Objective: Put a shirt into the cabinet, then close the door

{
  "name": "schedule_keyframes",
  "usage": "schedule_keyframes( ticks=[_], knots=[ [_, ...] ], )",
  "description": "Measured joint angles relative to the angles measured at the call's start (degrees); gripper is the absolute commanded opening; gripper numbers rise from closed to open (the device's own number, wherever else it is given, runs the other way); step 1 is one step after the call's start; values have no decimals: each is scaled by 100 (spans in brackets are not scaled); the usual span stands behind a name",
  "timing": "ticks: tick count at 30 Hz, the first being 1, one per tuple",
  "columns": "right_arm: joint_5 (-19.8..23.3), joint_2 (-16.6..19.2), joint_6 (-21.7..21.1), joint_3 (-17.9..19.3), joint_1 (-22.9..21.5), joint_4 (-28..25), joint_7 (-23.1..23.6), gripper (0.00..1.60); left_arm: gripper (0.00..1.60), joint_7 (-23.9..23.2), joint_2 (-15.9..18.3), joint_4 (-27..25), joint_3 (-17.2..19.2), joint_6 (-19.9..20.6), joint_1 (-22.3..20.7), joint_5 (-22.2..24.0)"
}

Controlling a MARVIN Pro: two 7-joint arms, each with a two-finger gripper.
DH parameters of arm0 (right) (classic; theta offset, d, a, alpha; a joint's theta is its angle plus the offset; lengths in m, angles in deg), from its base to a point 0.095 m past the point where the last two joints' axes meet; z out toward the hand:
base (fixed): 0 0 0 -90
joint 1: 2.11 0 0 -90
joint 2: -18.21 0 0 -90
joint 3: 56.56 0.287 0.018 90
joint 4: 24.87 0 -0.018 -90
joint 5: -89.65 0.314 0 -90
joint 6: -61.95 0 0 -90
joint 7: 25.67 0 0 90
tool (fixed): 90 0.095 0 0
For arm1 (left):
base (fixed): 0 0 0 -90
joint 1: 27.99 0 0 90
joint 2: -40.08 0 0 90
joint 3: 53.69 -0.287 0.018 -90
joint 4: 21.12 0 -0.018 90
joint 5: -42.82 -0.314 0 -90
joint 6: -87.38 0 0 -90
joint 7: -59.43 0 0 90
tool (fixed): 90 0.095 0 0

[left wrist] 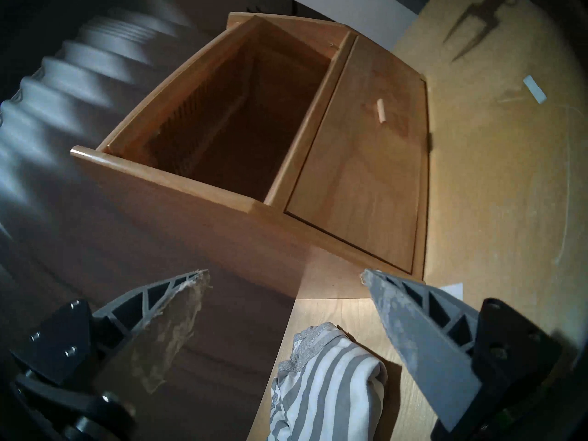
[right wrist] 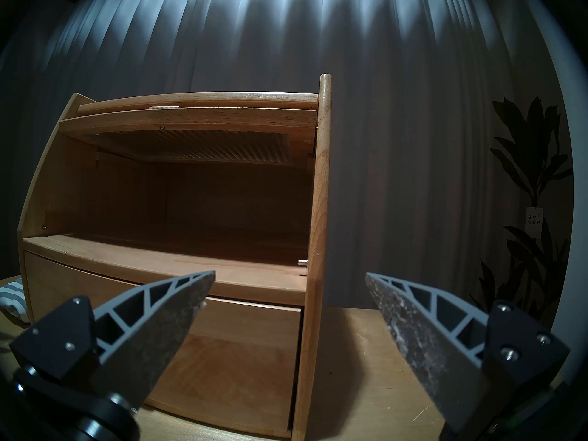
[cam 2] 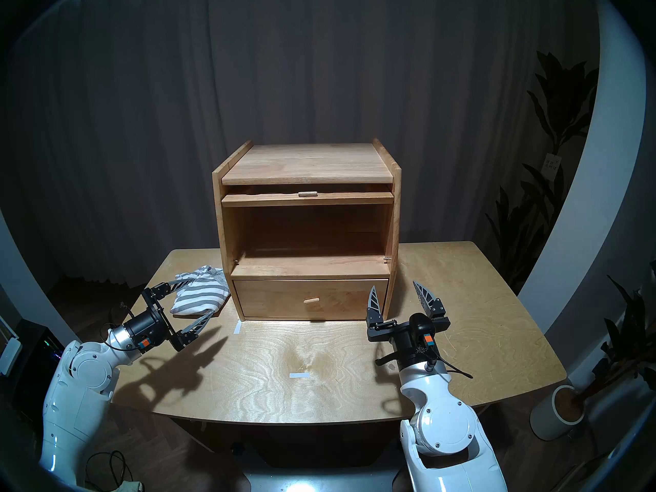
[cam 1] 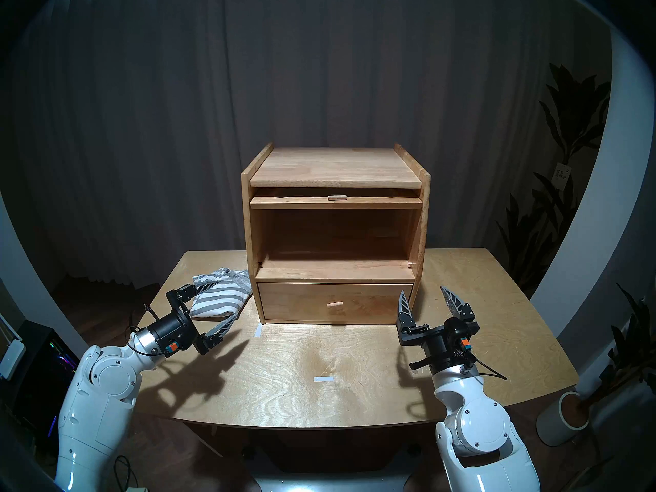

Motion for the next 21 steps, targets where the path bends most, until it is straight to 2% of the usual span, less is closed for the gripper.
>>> schedule_keyframes(
  ticks=[2,9,15,21],
  knots=[
    [0,0,0,0,2,-4,0,160,160,-31,3,85,-26,64,-97,-168],
    [0,0,0,0,1,-5,0,160,160,204,-302,296,131,823,-242,-565],
    [1,0,0,0,1,-8,0,160,160,691,-760,-175,243,1533,-9,-1085],
    [1,0,0,0,4,-17,0,160,160,847,-1050,-591,328,2124,348,-1613]
  ],
)
